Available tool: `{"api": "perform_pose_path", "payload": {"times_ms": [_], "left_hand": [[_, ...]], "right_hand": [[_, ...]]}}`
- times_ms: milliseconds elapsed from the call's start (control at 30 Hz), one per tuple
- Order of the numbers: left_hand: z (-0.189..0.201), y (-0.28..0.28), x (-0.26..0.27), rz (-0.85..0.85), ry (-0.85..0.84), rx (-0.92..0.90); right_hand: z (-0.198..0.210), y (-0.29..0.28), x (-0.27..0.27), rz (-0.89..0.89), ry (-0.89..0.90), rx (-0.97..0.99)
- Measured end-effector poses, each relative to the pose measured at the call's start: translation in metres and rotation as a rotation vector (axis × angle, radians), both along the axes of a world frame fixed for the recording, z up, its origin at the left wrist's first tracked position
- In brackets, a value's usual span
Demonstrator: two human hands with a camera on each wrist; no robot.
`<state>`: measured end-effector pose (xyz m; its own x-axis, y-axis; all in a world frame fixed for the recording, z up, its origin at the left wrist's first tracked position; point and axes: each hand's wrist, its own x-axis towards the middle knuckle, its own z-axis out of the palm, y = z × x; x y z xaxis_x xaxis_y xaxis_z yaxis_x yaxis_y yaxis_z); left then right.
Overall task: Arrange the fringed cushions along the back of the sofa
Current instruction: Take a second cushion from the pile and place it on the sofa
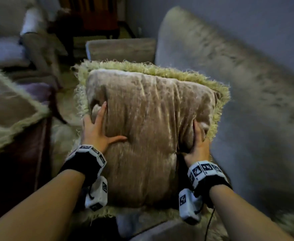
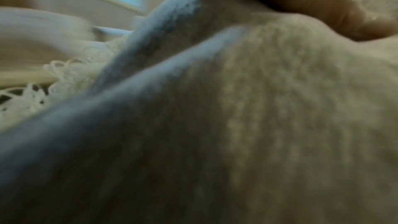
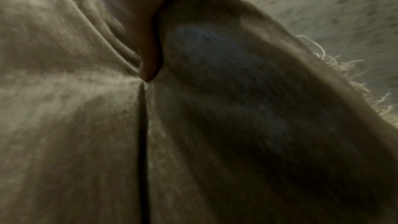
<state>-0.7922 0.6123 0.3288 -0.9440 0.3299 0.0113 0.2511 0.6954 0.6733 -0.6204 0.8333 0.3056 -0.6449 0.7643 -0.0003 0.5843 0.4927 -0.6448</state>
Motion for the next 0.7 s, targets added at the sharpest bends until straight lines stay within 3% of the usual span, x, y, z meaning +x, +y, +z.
{"api": "perform_pose_path", "payload": {"times_ms": [167,300,400,467,567,633,700], "left_hand": [[-0.001,0.155,0.022,-0.348,0.054,-0.004],[-0.006,0.257,0.05,-0.694,0.131,-0.06],[-0.019,0.317,0.071,-0.899,0.18,-0.231],[-0.038,0.344,0.085,-1.017,0.114,-0.369],[-0.07,0.367,0.117,-1.135,-0.039,-0.54],[-0.085,0.376,0.144,-1.13,-0.1,-0.564],[-0.093,0.379,0.165,-1.046,-0.118,-0.547]], "right_hand": [[-0.007,0.086,0.084,-0.37,0.057,0.058],[-0.028,0.11,0.15,-0.675,0.068,0.051],[-0.053,0.112,0.193,-0.845,0.015,-0.059],[-0.061,0.114,0.21,-0.797,-0.218,-0.142],[-0.062,0.12,0.226,-0.51,-0.632,-0.128],[-0.053,0.127,0.226,-0.42,-0.755,-0.023],[-0.041,0.137,0.22,-0.386,-0.729,0.178]]}}
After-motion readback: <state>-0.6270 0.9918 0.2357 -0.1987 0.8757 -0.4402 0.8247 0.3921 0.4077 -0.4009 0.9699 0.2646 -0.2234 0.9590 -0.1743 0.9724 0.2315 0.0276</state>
